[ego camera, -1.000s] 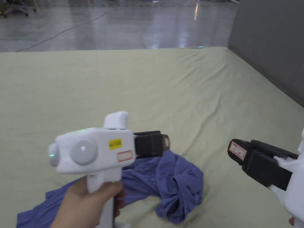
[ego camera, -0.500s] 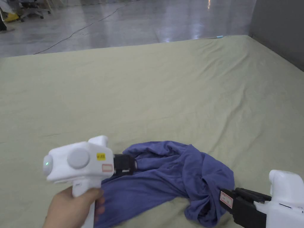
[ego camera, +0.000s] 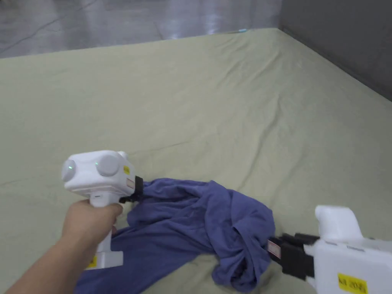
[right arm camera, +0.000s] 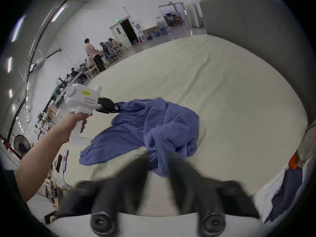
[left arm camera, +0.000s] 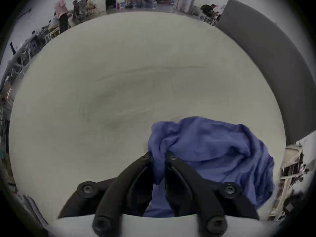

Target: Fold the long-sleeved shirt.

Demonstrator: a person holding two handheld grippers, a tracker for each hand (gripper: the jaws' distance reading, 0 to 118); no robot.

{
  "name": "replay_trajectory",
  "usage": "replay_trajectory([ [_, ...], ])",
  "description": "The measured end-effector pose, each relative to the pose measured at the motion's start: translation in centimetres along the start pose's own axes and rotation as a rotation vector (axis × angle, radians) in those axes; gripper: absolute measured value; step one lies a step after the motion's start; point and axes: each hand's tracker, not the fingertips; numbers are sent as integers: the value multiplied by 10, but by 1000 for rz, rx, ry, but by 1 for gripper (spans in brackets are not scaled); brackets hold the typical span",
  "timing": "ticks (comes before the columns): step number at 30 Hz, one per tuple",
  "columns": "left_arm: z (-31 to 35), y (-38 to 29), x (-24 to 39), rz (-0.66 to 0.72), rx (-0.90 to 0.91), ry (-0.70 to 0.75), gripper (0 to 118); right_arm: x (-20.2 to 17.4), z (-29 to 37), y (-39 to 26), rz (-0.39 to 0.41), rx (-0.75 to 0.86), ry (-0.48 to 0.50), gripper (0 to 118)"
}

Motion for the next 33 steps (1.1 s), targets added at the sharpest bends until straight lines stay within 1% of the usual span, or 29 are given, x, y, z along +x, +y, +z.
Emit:
replay_trajectory([
  [1,11,0,0,-8,21,-10,5,2,-7,7,8,0,-5,108],
  [2,20,-1,1,-10,26,-16,5,2,-15,13,18,-11,-26,117],
  [3,31,-1,1,-12,37,-27,5,5,-27,20,51,-6,-71,117],
  [4,43,-4,2,-12,46,-39,5,9,-27,26,78,60,-72,117],
  [5,52,-5,2,-5,52,-53,5,12,-38,32,80,29,-123,117],
  [6,60,-5,1,2,56,-62,5,14,-52,39,89,-10,-146,117],
  [7,68,-5,2,12,64,-64,5,10,-80,39,96,-51,-156,115],
  [8,74,-5,1,15,73,-64,5,9,-96,38,86,-76,-151,113],
  [10,87,-6,2,15,86,-52,5,5,-119,32,89,-145,-155,107],
  [11,91,-6,2,20,89,-53,5,0,-126,31,108,-169,-156,86],
  [13,99,-6,-2,29,91,-62,5,-2,-135,24,122,-204,-128,31],
  [14,106,-8,-4,38,95,-67,5,1,-135,21,122,-226,-113,12],
  [15,115,-10,-7,50,101,-71,5,2,-128,23,109,-222,-121,11],
  [16,122,-10,-11,54,108,-69,5,5,-118,24,101,-205,-113,7],
  [18,150,-12,-18,62,138,-70,5,10,-83,34,96,-122,-95,5],
  [20,182,-11,-25,69,185,-93,5,5,-44,53,142,-49,-102,5],
  [23,238,-5,-32,57,260,-96,5,-1,16,96,166,67,-74,4],
  [24,260,1,-37,55,276,-101,5,-7,37,115,190,109,-69,4],
  [26,300,15,-45,85,333,-134,5,-21,73,154,217,174,-50,4],
  [27,320,24,-49,78,362,-133,5,-33,90,176,232,199,-32,4],
  [29,356,43,-54,72,430,-89,5,-56,116,221,265,247,-27,4],
  [30,373,53,-58,70,468,-69,5,-70,128,244,297,275,-38,4],
  [31,389,66,-62,84,498,-77,5,-85,139,268,349,312,-65,4],
  [33,414,93,-71,114,538,-129,5,-118,159,313,433,380,-121,4],
])
